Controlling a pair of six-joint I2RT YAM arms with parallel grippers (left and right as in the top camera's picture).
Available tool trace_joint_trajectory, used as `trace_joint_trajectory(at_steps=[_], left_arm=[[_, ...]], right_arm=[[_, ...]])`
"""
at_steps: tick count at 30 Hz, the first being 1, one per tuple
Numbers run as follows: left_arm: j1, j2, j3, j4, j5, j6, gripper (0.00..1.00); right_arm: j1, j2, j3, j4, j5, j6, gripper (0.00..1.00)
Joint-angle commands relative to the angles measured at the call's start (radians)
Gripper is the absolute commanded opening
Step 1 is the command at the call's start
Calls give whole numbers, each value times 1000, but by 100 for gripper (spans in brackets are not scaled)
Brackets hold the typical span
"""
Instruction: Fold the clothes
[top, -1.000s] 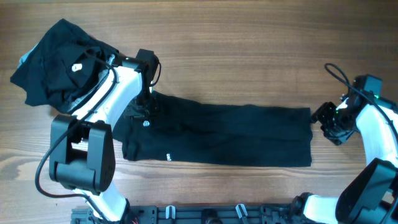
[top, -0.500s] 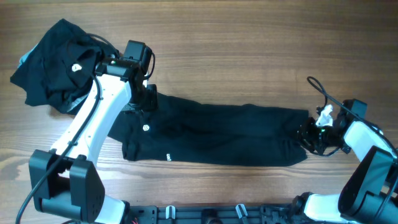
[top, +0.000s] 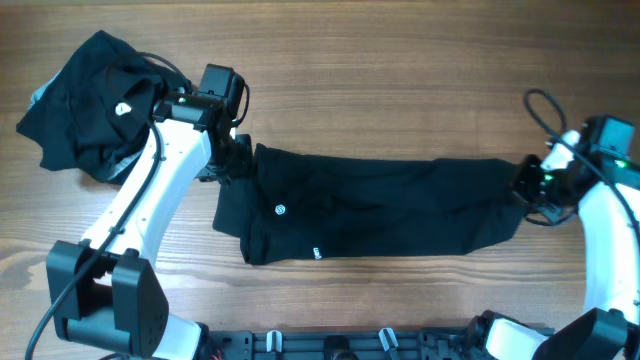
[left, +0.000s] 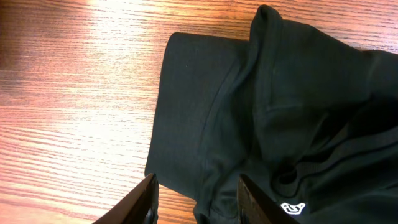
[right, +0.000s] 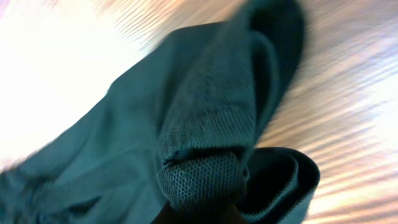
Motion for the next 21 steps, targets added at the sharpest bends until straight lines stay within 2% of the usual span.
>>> trace_joint_trajectory(at_steps=[1,7,11,12,13,14,19,20,21], left_arm=[[5,-6,11,2,-16,-2,41],[5,-6,11,3,-16,-2,41],[5,-6,11,3,-16,-2,41],[5,-6,11,3,-16,-2,41],[5,-6,11,2,-16,-2,41],[5,-6,11,2,-16,-2,41],[5,-6,11,5,-16,-2,42],[5,-6,11,6,-16,-2,42],[5,-6,11,6,-16,-2,42]], right_arm=[[202,-7,15,-1,-113,15,4],[682,76,15,158,-75,368,5],[837,222,15,269,-90,474,9],[861,246,15,303,-106,474,12],[871,255,15,319,-105,477,33],[867,250,15,325,-91,475,41],[792,113,17,303,-67,373,41],[773,93,17,280,-56,380,32],[763,90,17,259,-51,394,29]])
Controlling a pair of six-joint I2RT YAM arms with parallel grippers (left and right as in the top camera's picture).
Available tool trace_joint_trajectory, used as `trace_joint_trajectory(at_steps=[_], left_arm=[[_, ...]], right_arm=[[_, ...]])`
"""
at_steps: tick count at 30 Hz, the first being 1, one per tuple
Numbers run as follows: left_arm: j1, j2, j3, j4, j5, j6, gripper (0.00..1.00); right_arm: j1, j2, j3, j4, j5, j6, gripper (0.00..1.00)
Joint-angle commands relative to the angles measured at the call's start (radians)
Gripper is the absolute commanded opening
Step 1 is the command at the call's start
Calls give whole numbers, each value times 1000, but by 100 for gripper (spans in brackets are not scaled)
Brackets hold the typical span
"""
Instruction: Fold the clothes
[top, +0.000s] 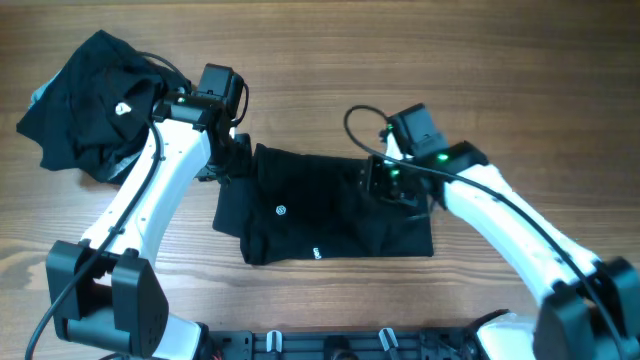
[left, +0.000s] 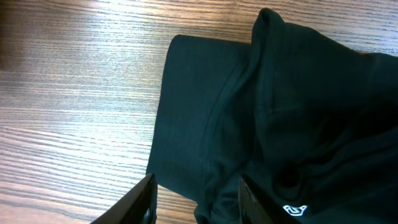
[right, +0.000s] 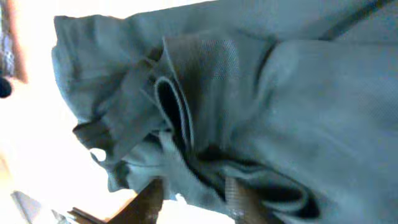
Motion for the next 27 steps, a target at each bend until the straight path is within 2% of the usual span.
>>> trace_joint_trajectory(at_steps=[1,2,3,6,7,9,11,12,14,15,16,18,21,24,27], left_arm=[[4,-6,11,3,-13,-2,42],[4,-6,11,4,-13,-2,42],[4,-6,11,8,-13,-2,42],[4,-6,11,11,-12,-2,42],[4,-6,11,11,-13,-2,42],[4,-6,11,11,-13,-2,42],[4,-6,11,11,-13,-2,42],[4,-6,11,11,-13,-2,42],[4,-6,11,9,-13,-2,42],[4,-6,11,5,-13,-1,42],[4,-6,11,-5,-13,-1,42],[4,-6,11,-8,-13,-1,42],[4,-6,11,8,-13,-2,42],[4,-6,11,14,-13,-2,42],[4,-6,11,16,-13,-2,42]], right_arm=[[-47,-53,16,-85,60,1,33],[-47,-40,16,-118,118,9,37],[-47,-15,14,-138,189,30,37],[-47,111,-6,-156,198,68,19],[-46,156,-6,-173,145,71,14],[-20,205,-6,-153,-99,-54,12],[73,200,-5,-34,-525,-317,12],[114,191,2,13,-647,-401,11],[113,156,21,31,-487,-358,10],[95,127,26,23,-336,-279,11],[50,80,26,-25,-105,-131,11],[-37,42,26,-106,31,-36,11],[-95,66,-4,-175,87,3,8],[-78,129,-66,-182,53,68,5],[33,176,-96,-48,-236,-33,4]])
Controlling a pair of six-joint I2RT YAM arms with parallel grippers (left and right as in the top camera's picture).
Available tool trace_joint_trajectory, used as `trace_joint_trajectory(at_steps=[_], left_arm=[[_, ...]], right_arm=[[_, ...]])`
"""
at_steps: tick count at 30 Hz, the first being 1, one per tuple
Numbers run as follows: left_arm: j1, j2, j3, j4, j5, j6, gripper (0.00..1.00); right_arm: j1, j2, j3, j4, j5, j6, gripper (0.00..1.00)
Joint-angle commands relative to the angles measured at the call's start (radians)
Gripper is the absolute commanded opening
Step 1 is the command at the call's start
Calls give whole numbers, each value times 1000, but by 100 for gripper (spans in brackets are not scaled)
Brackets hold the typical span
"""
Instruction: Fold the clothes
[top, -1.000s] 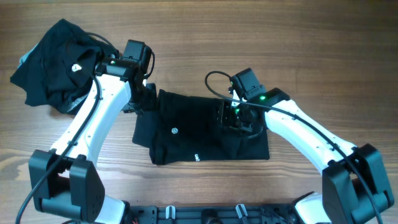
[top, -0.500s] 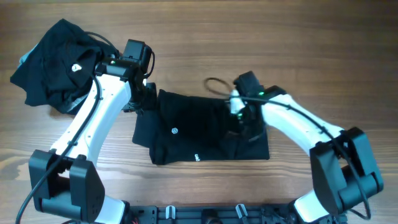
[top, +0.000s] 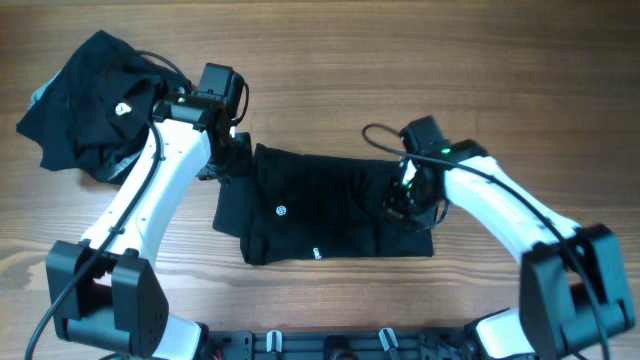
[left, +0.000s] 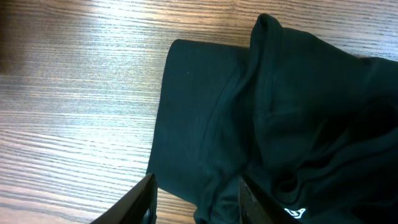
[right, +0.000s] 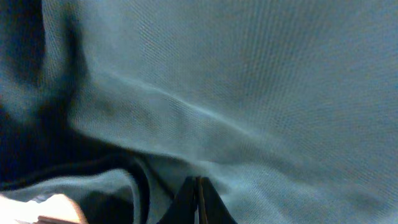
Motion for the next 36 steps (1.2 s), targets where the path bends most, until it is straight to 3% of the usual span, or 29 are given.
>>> trace_joint_trajectory(at_steps=[1,3,4,7,11,16,19,23,26,29,32,36], left_arm=[[4,-6,11,5,-11,-2,42],[4,-6,11,3,-11,-2,42],[4,-6,11,-2,-18,-1,42],[12,-6,11,-36,-111,-2,47],[42,-6,11,-25,14,-2,48],[56,-5,10,0,25,-2,51],[56,-5,10,0,39,-2,58],[92,-5,-15,15,163,-2,69],[128,-3,-138,118,259,-2,84],[198,10,-320,314,399,-1,99],[236,10,-438,457,415,47,100],[231,11,-539,569,575,152,100]], right_arm=[[156,44,-21,172,-325,-99,4],[266,44,-18,350,-438,-189,4],[296,37,-2,358,-351,-156,4],[230,-49,35,294,-189,-125,4],[117,-106,33,242,-44,86,4],[112,43,25,326,-10,265,4],[120,199,25,550,-130,285,4],[113,227,25,557,-100,281,5],[113,172,26,544,-139,173,7],[113,6,26,462,-138,75,10],[113,-118,26,389,-134,56,11],[113,-100,25,185,-25,62,11]])
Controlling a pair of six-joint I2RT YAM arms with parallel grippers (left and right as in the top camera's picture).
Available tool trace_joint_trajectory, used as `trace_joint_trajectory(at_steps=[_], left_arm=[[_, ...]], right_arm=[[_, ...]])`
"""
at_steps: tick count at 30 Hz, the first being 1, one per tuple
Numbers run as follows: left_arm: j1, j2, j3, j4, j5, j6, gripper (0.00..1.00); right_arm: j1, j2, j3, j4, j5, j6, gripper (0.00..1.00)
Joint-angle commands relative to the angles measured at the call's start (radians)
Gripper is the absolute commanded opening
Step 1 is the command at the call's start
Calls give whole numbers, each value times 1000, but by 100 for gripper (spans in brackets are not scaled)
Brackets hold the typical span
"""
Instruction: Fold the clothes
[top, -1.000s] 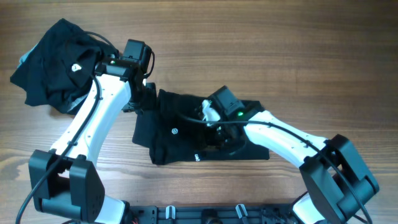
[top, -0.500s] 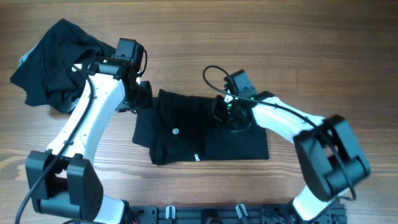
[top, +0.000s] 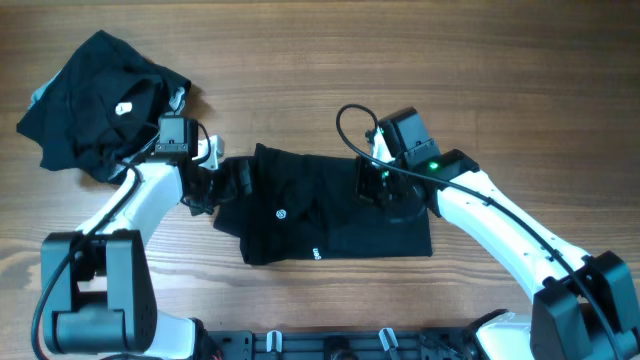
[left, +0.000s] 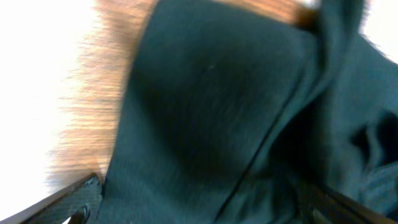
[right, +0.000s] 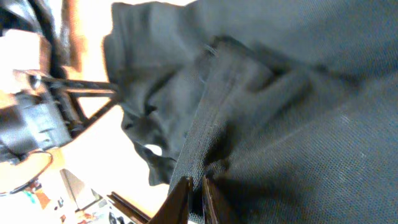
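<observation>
A black garment (top: 310, 215) with a small white logo lies folded in the middle of the wooden table (top: 420, 60). My left gripper (top: 222, 185) is at its left edge. In the left wrist view the fingers (left: 81, 194) stand wide apart, open, low over the dark cloth (left: 211, 112). My right gripper (top: 368, 188) sits on the garment's upper middle. Its narrow fingers (right: 181, 194) are shut on a raised fold of the knit fabric (right: 292, 143).
A heap of other black clothes (top: 90, 100) lies at the table's far left corner. The right arm's cable (top: 345, 118) loops above the garment. The robot's base rail (top: 350, 345) runs along the front edge.
My left gripper has moved from the garment's top left corner down to its left edge and now stands wider open. My right gripper has moved from the garment's right part to its upper middle and pinches a fold.
At first the garment lay stretched long, my right gripper shut on its far right end and my left open at its left corner. Then the right end lay folded over leftward, the garment half as long. Later the right gripper pressed the right part; now both sit on it.
</observation>
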Motion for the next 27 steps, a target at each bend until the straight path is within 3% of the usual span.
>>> trace_joint_trajectory(at_steps=[1,3,4,6,9,11,12,14,16,18,20,22,23,24,27], left_arm=[[-2,14,-111,85,189,100,100],[-2,14,-140,119,199,99,100],[-2,14,-146,122,199,99,100],[-1,14,-147,122,199,99,100],[-1,14,-147,132,199,98,100],[-1,14,-147,135,199,99,100],[-2,14,-147,132,199,99,100],[-2,14,-147,132,200,99,100],[-2,14,-147,132,245,130,100],[-2,14,-147,133,384,214,100],[-2,14,-147,136,460,279,100],[-9,14,-148,129,412,281,99],[-19,14,-148,124,380,281,96],[-45,14,-148,126,370,276,83],[-63,14,-148,188,362,204,35]], right_arm=[[4,52,1,-149,128,-17,11],[4,103,1,-116,116,-73,11],[4,111,1,-45,53,-182,16],[4,90,1,125,-106,-294,37],[4,71,1,366,-167,-256,46],[-1,69,2,464,-161,-243,61],[-20,66,7,446,-126,-174,66],[-74,60,26,320,-148,-140,64],[-146,51,43,76,-131,-167,62],[-210,51,43,-112,-66,-246,58],[-241,51,42,-180,-23,-309,57],[-247,51,41,-187,-23,-336,58],[-247,51,41,-187,-23,-336,58],[-247,51,41,-184,-21,-336,58],[-247,51,41,-188,-11,-335,58]])
